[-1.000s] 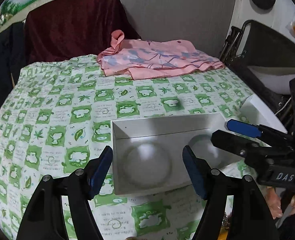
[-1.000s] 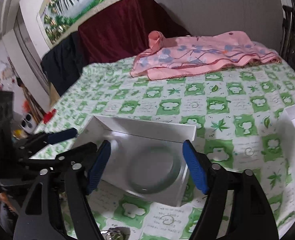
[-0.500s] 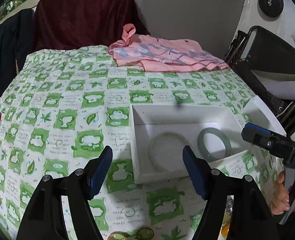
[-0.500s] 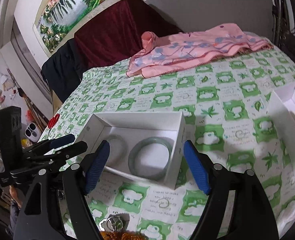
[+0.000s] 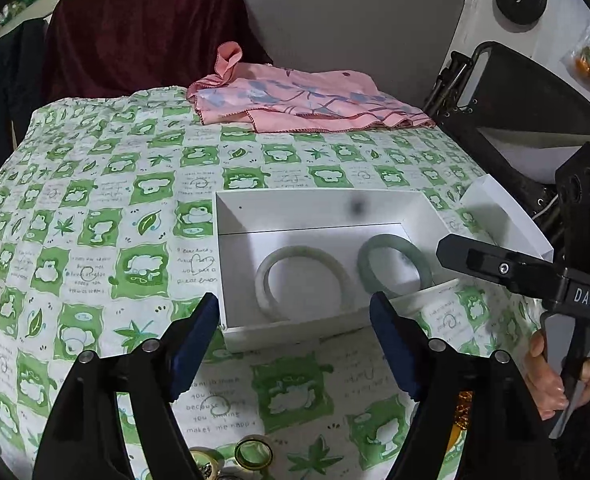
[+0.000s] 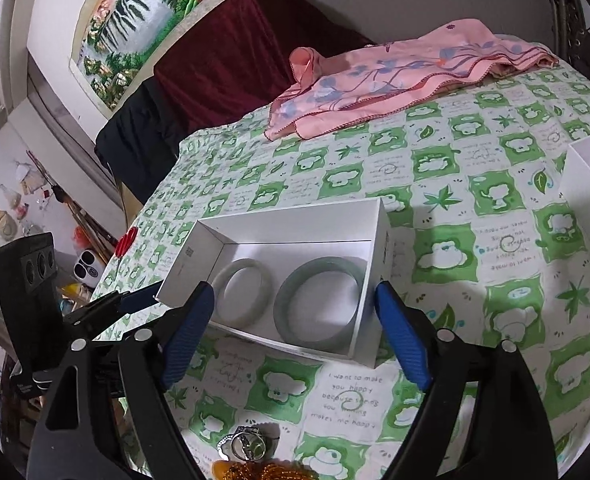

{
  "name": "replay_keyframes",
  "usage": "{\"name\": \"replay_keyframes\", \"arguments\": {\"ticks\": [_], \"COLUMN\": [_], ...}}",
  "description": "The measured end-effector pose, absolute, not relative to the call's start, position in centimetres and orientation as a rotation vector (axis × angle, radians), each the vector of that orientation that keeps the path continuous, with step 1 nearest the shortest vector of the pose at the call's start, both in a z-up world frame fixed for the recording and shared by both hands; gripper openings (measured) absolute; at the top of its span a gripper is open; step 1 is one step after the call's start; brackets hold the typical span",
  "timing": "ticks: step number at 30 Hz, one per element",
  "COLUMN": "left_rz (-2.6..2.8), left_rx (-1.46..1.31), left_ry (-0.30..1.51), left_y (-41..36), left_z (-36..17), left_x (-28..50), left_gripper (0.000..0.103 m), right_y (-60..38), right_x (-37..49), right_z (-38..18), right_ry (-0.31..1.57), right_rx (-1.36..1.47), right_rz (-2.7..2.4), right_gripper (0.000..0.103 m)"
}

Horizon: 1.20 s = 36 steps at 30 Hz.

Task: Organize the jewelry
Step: 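Move the left tool back to the rings while the right tool grasps the amber bead strand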

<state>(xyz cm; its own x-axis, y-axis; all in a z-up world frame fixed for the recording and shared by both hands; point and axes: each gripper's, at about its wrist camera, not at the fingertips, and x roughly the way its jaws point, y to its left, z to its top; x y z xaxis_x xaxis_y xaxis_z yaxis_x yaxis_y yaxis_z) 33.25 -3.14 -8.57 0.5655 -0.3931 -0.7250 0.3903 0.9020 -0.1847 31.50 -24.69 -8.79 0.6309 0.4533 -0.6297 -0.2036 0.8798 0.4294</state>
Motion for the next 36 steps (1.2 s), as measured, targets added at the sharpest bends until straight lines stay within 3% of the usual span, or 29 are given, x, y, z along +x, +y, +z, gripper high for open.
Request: {"name": "replay_keyframes", "arguments": {"ticks": [11,14,21,36], "left_rz": [-0.336,-0.240,-0.168,-0.199], "left_rx": [-0.002,-0.037,-0.083,0.096], "left_ry": [0.826,0.825,0.876,0.878], "left_y": [-0.6,2.1,5.7,3.4], "left_z": [-8.3,-8.4,-9.7,-10.9], "left_x": [32.4,31.4,28.1,24.0], "left_gripper": [0.079,0.084,0.086,0.091], "right_y": [-25.6,-26.7,-27.4,-26.5], "right_x": [30.3,28.5,24.3,21.9], "right_z": [-8.0,-8.0,-9.0,-9.8], "right_ry": [0.731,0.686,0.686,0.708], "right_rx": [0.271,0.308,0.341,0.286], "right_rz": [0.250,0.192,0.183,0.171], "right_gripper": [0.083,0.096,0.096,0.096]}}
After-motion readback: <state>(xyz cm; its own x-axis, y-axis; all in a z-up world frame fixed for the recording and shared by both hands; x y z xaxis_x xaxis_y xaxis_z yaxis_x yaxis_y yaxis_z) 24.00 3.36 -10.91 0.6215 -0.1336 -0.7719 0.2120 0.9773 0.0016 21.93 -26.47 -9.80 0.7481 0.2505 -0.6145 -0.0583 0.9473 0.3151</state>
